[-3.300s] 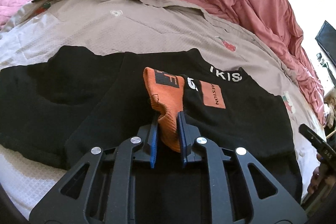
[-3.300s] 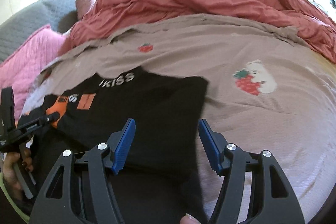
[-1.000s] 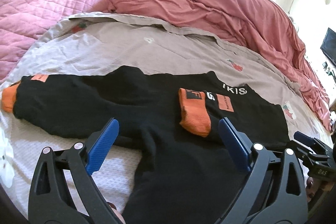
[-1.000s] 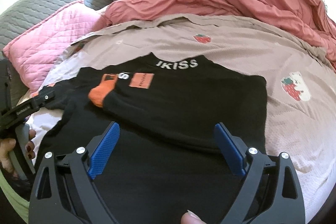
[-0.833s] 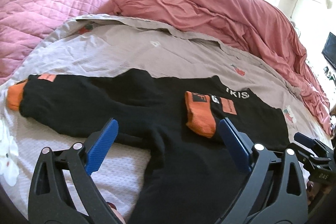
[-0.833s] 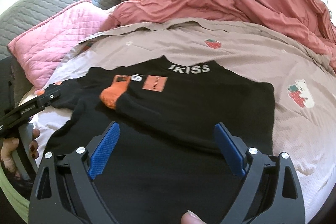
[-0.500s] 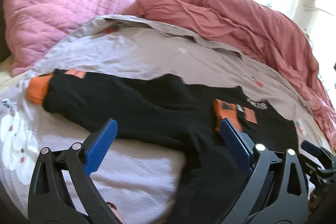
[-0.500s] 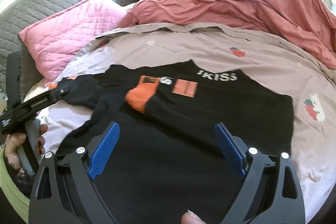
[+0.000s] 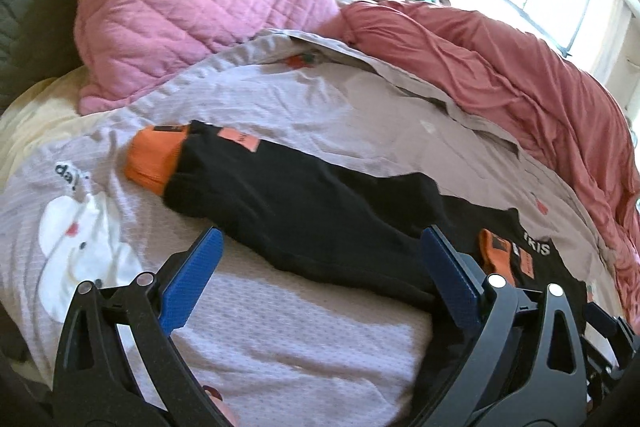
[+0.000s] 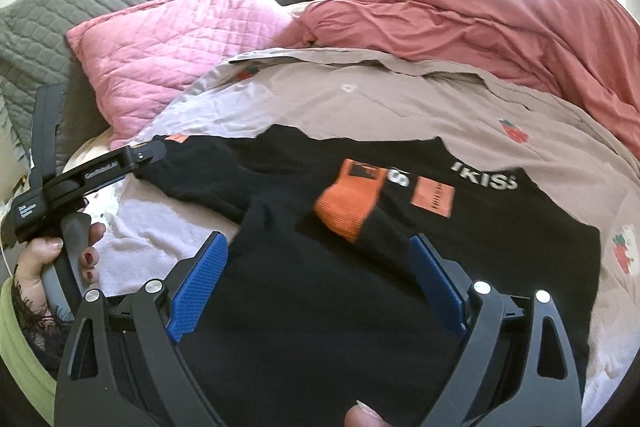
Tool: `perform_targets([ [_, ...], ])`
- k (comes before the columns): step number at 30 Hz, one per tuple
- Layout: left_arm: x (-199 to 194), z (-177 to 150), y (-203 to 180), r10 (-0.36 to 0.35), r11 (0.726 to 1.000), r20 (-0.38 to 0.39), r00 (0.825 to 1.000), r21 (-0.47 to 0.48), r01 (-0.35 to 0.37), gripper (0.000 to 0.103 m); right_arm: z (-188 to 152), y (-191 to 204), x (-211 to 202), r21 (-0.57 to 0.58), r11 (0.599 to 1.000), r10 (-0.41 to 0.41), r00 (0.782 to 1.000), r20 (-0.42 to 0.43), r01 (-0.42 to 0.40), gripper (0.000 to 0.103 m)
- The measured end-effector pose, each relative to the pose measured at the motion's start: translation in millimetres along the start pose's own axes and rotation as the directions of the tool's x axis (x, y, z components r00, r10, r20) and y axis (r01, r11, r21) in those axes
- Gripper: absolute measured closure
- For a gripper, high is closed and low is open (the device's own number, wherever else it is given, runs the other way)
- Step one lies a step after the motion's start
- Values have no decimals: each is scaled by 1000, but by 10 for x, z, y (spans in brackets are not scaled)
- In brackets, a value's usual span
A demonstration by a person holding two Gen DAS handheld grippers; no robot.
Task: Fold small clothes
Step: 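Move the left tool to the other sleeve's orange cuff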
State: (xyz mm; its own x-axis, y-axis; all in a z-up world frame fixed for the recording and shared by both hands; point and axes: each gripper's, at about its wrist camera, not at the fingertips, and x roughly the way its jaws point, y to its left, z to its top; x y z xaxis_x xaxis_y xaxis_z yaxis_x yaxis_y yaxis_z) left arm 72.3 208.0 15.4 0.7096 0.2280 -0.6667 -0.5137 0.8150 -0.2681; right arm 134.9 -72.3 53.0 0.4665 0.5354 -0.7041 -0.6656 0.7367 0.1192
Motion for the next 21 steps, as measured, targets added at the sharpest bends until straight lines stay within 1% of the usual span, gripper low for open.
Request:
perform_targets([
  [7,17,46,257,35,996,-8,999,-83,-35,11,74,308,222,-58,997,44,999,-20,-45,12],
  [12,28,53,343,55,992,-13,998,-112,-56,11,110,458,387,-83,994,64,997,-40,-67,12],
  [14,53,60,383,71,990,-21,997,-121,-73,11,125,491,442,-89,993,70,997,-45,-74,12],
  [21,177,77,542,90,979,-50,995,-180,-97,11,147,546,579,-90,992,88,995,-56,-93,12],
])
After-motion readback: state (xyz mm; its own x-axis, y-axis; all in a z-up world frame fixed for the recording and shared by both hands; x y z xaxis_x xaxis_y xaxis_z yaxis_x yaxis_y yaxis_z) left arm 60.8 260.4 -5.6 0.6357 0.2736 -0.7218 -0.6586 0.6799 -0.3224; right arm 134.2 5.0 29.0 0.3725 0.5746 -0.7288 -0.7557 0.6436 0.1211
